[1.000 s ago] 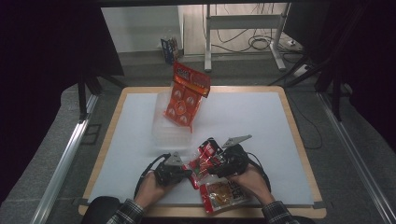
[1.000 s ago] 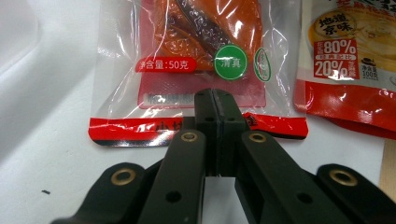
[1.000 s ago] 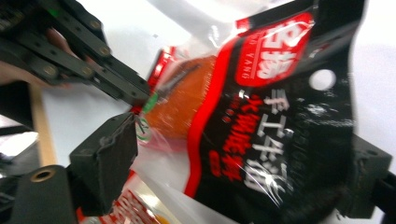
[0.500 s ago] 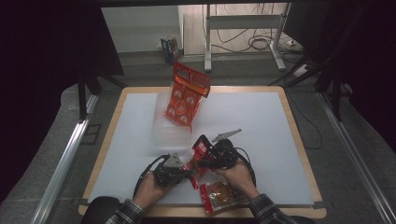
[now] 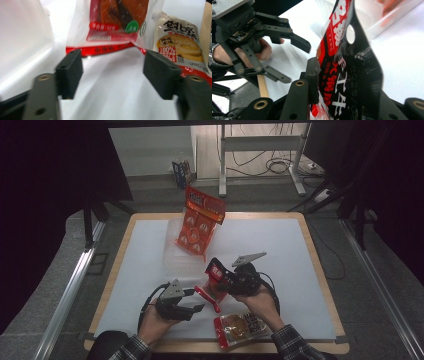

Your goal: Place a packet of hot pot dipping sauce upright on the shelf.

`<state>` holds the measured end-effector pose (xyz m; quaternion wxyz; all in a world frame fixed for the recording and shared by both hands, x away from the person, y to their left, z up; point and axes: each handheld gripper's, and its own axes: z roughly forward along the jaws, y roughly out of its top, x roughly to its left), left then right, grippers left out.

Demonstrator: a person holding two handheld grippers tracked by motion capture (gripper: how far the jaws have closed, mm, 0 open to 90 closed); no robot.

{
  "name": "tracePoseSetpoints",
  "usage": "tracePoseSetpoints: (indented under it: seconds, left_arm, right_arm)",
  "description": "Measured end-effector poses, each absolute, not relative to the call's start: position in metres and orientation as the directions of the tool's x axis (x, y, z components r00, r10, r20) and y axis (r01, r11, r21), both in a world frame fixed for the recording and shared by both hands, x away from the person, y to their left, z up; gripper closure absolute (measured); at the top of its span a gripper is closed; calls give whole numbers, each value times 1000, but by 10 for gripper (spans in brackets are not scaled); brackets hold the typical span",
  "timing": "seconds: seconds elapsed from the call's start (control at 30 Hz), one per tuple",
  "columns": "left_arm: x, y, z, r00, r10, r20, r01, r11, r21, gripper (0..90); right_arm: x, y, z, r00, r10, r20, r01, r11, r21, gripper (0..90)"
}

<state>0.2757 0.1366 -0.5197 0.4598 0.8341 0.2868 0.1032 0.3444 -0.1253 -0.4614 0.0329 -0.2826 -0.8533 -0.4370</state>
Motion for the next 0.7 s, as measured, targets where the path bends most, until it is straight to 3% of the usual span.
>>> tracePoseSetpoints:
  seconds: [0.3,0.7]
  left_arm:
    - [268,135,-517,828,560,-45,354,-459,815,117]
    - [263,143,-516,817,577,-20,347,-462,816,51]
  right_arm:
    - [350,-146,-448,-828,494,264,502,444,742,716]
    - [357,-159,-431,-822,526,219,480,432,764,717]
